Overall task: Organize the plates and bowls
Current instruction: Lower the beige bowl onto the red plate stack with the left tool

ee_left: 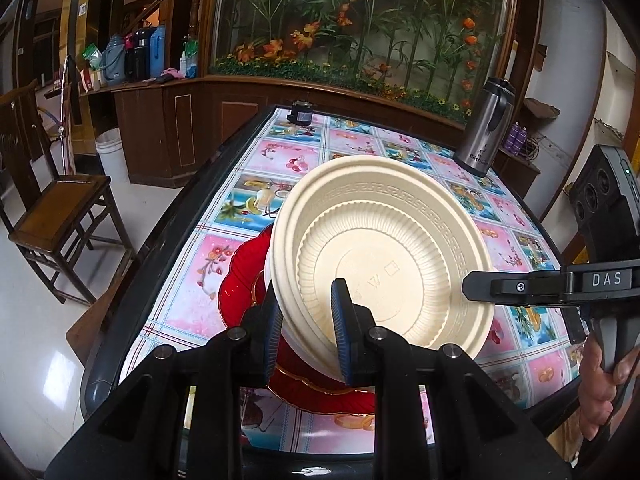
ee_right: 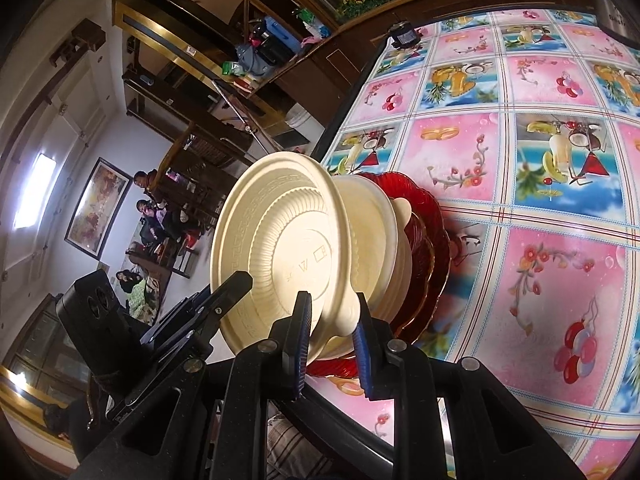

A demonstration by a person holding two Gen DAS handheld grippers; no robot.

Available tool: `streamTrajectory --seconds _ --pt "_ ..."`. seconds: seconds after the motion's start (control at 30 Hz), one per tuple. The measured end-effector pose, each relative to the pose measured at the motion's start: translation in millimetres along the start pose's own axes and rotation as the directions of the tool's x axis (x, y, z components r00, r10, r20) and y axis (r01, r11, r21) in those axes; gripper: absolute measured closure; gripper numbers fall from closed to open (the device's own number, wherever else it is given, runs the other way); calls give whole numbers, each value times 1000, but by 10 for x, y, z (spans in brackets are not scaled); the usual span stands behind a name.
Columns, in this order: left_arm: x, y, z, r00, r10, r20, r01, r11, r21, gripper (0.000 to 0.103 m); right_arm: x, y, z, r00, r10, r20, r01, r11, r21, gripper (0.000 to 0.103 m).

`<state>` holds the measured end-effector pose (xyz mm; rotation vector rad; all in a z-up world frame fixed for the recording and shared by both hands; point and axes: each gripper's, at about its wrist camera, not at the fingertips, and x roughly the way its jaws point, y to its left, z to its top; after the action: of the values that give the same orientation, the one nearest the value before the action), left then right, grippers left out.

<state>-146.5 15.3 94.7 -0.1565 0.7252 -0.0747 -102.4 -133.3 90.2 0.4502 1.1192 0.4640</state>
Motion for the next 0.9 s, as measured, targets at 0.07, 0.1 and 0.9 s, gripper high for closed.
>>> streamTrajectory --seconds 0.07,0.1,0.9 --pt "25 13 -1 1000 4 -6 -4 1000 -5 83 16 4 8 1000 -10 -1 10 1000 -2 81" --pt "30 16 -4 1000 4 -8 -4 1000 -7 83 21 10 9 1000 -12 -2 12 1000 -2 81" --pt "99 129 11 1000 17 -24 -18 999 -41 69 -208 22 7 998 -19 57 20 1000 -24 64"
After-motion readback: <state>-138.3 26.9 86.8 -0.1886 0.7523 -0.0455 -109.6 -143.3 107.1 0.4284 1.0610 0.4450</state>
